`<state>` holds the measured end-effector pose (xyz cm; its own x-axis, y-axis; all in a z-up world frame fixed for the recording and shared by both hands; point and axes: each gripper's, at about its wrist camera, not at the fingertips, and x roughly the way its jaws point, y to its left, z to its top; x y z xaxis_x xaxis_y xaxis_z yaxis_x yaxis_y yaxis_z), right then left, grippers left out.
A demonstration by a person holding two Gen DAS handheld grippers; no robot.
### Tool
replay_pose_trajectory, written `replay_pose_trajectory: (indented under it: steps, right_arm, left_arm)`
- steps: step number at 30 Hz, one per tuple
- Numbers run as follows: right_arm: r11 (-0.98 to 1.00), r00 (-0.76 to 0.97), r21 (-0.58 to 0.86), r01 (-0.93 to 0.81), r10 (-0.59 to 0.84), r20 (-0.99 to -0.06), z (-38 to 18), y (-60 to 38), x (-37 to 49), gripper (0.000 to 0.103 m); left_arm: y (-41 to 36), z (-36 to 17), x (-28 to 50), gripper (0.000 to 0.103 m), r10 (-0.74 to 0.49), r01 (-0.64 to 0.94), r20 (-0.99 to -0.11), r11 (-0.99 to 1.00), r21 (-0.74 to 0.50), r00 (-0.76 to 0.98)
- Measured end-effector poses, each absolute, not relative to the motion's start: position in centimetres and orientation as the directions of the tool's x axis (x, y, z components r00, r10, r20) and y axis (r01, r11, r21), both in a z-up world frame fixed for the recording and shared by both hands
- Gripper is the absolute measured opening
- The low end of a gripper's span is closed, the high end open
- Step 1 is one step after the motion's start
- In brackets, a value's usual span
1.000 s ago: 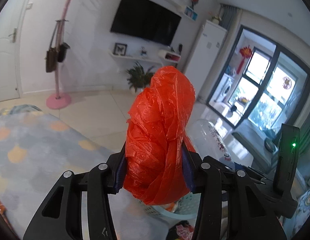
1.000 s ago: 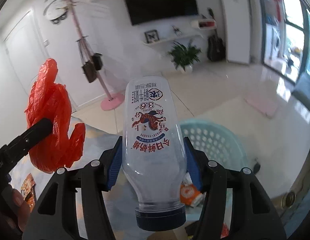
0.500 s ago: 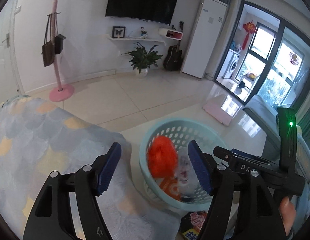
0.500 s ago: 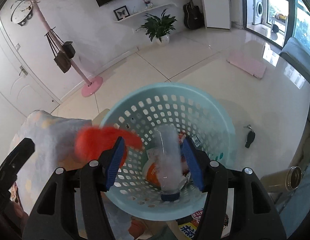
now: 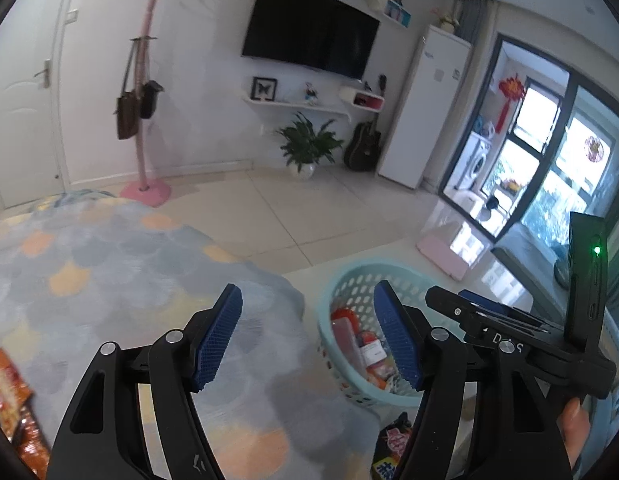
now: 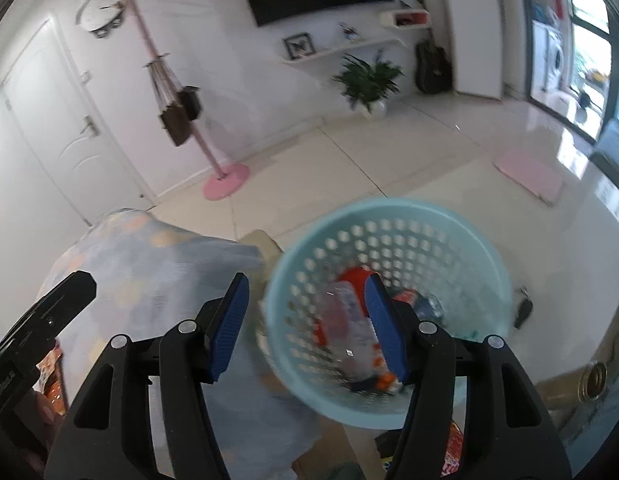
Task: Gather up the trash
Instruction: 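Carry red bag and bottle to the blue basket and release both, then lower both tools toward the two orange panda snack bags on the table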
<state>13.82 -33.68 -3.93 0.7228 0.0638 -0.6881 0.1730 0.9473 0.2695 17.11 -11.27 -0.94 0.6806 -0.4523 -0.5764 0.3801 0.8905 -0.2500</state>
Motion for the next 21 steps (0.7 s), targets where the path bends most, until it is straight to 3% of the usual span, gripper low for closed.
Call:
replay_pose_trajectory:
  steps: [11, 14, 21]
  right_arm:
    - [0.971, 0.761, 0.236, -0.049, 0.190, -0.620, -0.1, -22.8, 12.8, 0.056]
    - [0.950, 0.735, 0.287, -0.126, 0.284, -0.616, -0.7, -18.7, 12.7, 0.056]
    - [0.899, 0.623, 0.321, -0.299, 0.439, -0.648, -3.7, -8.1, 12.1, 0.040]
  left_arm:
    - [1.0, 2.7, 12.3, 0.064, -0.346, 0.259, -0.512, 0.937, -0.236, 0.786]
    - [4.6, 2.5, 11.1, 0.064, -0.301, 0.205, -0.516, 0.950, -0.236, 0.802]
    - [11.7, 0.5, 8.8, 0.066, -0.203, 0.132, -0.577, 0.978, -0.163, 0.791]
